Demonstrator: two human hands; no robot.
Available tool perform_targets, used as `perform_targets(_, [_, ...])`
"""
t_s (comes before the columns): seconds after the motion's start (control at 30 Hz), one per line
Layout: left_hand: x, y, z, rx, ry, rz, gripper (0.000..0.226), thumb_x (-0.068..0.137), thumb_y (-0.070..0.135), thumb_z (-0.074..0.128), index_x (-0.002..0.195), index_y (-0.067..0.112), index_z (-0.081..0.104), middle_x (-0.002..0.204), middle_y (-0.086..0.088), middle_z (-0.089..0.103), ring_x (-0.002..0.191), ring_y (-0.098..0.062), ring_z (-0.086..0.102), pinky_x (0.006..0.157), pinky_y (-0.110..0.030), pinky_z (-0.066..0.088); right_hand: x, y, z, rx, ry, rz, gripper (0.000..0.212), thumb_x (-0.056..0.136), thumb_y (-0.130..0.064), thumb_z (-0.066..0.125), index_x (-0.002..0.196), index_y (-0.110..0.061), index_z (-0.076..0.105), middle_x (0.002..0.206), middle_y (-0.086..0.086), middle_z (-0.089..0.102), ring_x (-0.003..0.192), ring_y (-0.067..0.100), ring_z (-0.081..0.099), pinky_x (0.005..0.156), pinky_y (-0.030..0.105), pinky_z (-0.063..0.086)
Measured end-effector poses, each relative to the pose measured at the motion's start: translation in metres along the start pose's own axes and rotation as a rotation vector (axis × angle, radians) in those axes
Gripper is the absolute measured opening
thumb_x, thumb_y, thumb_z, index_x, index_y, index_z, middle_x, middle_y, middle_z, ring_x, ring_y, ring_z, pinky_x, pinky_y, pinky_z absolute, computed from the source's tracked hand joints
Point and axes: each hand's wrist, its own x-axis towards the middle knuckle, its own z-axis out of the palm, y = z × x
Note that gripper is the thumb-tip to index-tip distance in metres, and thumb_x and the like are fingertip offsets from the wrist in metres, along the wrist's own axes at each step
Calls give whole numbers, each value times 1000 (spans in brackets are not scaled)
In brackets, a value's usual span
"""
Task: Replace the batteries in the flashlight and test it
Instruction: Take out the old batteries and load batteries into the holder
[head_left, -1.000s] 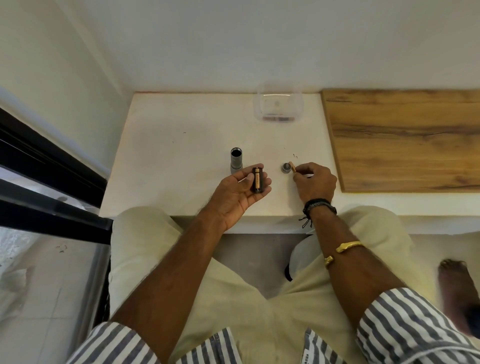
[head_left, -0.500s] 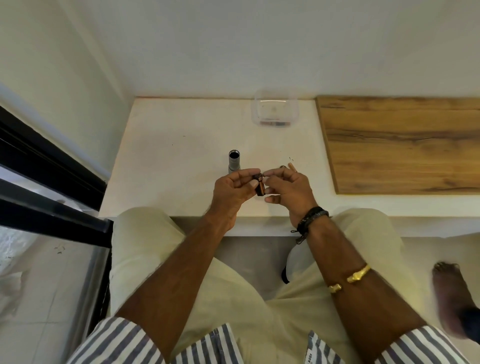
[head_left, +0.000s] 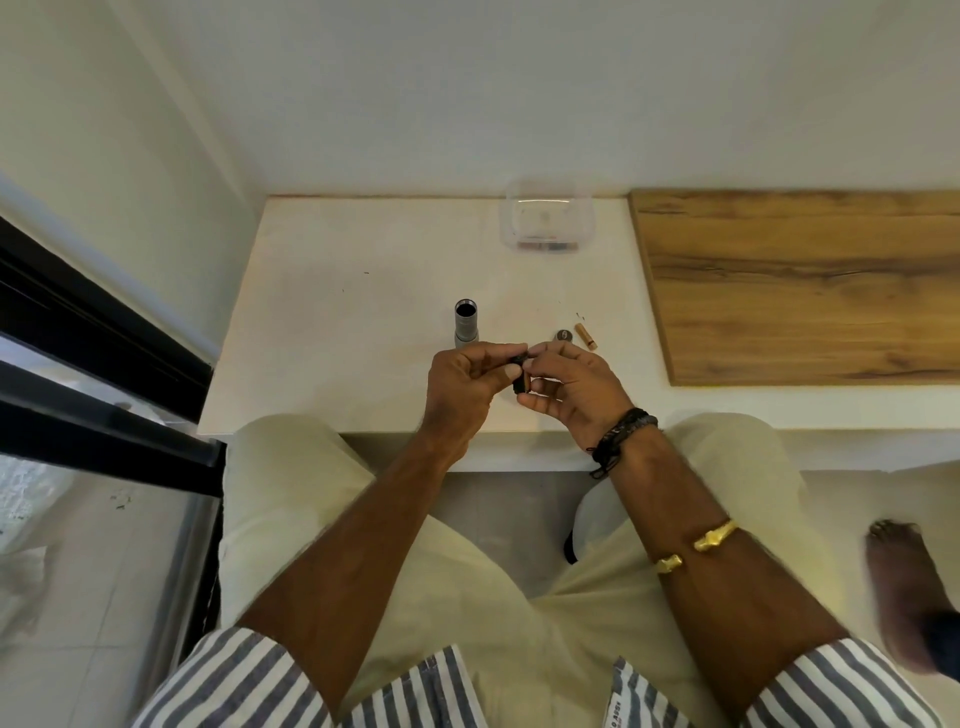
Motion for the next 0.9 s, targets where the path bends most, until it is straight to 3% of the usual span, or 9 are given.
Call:
perform_targets(0.23, [-3, -2, 5, 132, 20, 71, 27, 86, 0, 70, 108, 17, 75, 100, 3, 77, 95, -10, 73, 89, -26, 56, 2, 4, 4, 25, 46, 41, 9, 85, 0, 56, 85, -8, 61, 69, 4, 55, 56, 11, 55, 69, 36, 60])
perform_targets(0.37, [-2, -1, 4, 88, 44, 41, 26, 87, 1, 70, 109, 14, 75, 102, -1, 77, 97, -13, 73, 92, -33, 56, 0, 3, 5, 35, 28, -4, 12, 87, 1, 53, 83, -8, 59, 74, 7, 56, 65, 17, 58, 71, 37, 60])
perform_targets(0.5, [-2, -2, 2, 31, 67, 12, 27, 88, 2, 70, 113, 10, 73, 105, -6, 76, 99, -17, 73, 94, -37, 56, -2, 2, 7, -34, 25, -75, 4, 93, -5, 61, 95, -8, 62, 76, 8, 57, 81, 27, 62, 73, 37, 61])
perform_targets(0.63, [-1, -3, 1, -25, 81, -21, 28, 88, 0, 70, 115, 4, 71, 108, -10, 75, 101, -20, 73, 94, -39, 56, 0, 5, 5, -114, 78, -162, 10, 91, -12, 73, 98, -5, 69, 75, 10, 60, 75, 20, 64, 81, 41, 62])
perform_targets(0.77, [0, -4, 3, -139, 151, -122, 27, 90, 1, 68, 116, 3, 70, 105, -10, 76, 95, -24, 74, 86, -38, 60, 2, 6, 2, -196, 194, -326, 10, 87, -10, 75, 95, -3, 74, 78, 14, 71, 72, 19, 70, 73, 35, 63])
perform_targets(0.9, [3, -6, -3, -445, 154, -349, 26, 92, -1, 64, 116, 7, 69, 106, -12, 75, 97, -29, 73, 81, -42, 61, 6, 2, -5, -44, 243, -367, 8, 87, -6, 74, 96, -5, 74, 82, 13, 76, 73, 23, 74, 69, 33, 62])
